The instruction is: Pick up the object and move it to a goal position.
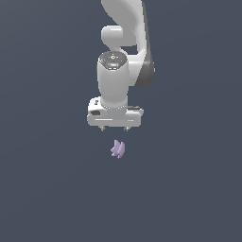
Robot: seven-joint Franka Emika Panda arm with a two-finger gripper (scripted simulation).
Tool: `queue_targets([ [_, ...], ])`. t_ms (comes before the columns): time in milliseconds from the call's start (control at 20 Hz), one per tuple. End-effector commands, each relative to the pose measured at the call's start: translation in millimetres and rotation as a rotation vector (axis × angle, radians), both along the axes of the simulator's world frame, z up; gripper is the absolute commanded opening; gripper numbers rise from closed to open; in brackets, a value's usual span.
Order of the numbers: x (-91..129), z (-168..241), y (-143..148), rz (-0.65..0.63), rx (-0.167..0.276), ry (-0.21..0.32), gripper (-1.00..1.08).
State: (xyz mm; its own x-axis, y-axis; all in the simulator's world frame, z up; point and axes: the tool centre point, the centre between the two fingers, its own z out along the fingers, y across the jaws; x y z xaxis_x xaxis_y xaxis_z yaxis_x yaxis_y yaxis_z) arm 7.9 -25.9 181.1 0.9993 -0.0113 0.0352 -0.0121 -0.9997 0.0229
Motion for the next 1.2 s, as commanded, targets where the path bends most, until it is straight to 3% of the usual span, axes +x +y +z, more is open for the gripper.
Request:
queue_targets([
  [0, 0, 0, 0, 0.0, 0.0, 0.0, 1.0],
  [700, 4, 9, 19, 0.025, -0.005, -0.004, 1.0],
  [1150, 11, -17, 18, -0.07, 0.01, 0.005, 1.0],
])
